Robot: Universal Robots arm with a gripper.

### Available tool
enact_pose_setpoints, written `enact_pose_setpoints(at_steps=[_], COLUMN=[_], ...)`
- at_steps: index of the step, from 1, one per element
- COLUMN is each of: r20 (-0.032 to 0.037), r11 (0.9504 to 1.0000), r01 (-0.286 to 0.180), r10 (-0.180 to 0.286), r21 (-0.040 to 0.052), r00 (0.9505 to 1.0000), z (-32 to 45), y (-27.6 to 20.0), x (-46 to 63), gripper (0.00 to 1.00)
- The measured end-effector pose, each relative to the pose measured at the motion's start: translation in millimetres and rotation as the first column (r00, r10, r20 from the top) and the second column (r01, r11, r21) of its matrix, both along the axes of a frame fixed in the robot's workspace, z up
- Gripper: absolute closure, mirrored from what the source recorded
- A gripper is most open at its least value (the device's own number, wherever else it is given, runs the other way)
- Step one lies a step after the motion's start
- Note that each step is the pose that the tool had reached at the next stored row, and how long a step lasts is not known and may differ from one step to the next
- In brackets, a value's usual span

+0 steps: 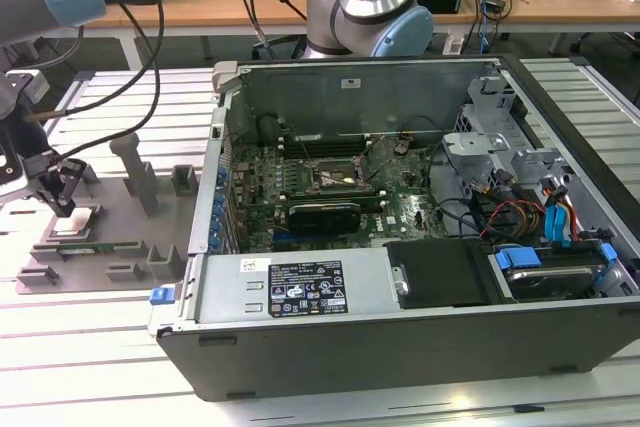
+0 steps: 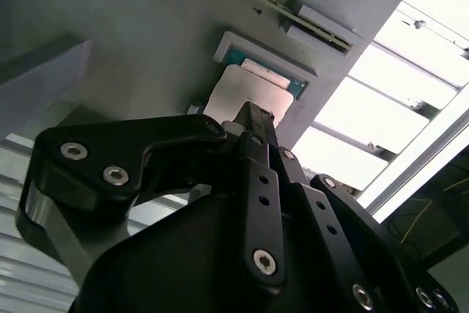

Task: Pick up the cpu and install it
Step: 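Pick up the cpu and move it towards the insertion slot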

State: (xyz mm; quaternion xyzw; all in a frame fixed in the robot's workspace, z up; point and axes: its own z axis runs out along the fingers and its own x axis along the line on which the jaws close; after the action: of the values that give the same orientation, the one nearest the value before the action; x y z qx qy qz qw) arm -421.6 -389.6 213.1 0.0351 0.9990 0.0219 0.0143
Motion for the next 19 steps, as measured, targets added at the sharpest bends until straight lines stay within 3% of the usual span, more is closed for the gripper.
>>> enact_pose_setpoints(at_steps=[8, 9, 11, 12, 15, 17, 18, 19], r20=[0.0001, 0.0001, 0.0002, 0.0001, 0.0002, 0.0002, 0.0, 0.0003], r11=[1.0, 1.0, 1.0, 1.0, 1.0, 1.0, 1.0, 1.0], r01=[-0.001, -0.001, -0.001, -0.001, -0.001, -0.001, -0.001, -0.002], r10=[0.001, 0.001, 0.001, 0.001, 0.001, 0.001, 0.001, 0.002], r21=[0.0001, 0.0001, 0.0001, 0.0001, 0.0001, 0.0001, -0.0001, -0.0022], r00=[1.0, 1.0, 1.0, 1.0, 1.0, 1.0, 1.0, 1.0], z=[-0.1, -0.1, -0.1, -0.1, -0.1, -0.1, -0.1, -0.5], y=[0.0, 0.0, 0.0, 0.0, 0.0, 0.0, 0.0, 0.0], x=[0.0, 0.0, 0.0, 0.0, 0.0, 0.0, 0.0, 0.1], gripper=[0.89, 0.76, 0.71, 0.58, 0.4, 0.4, 0.34, 0.34])
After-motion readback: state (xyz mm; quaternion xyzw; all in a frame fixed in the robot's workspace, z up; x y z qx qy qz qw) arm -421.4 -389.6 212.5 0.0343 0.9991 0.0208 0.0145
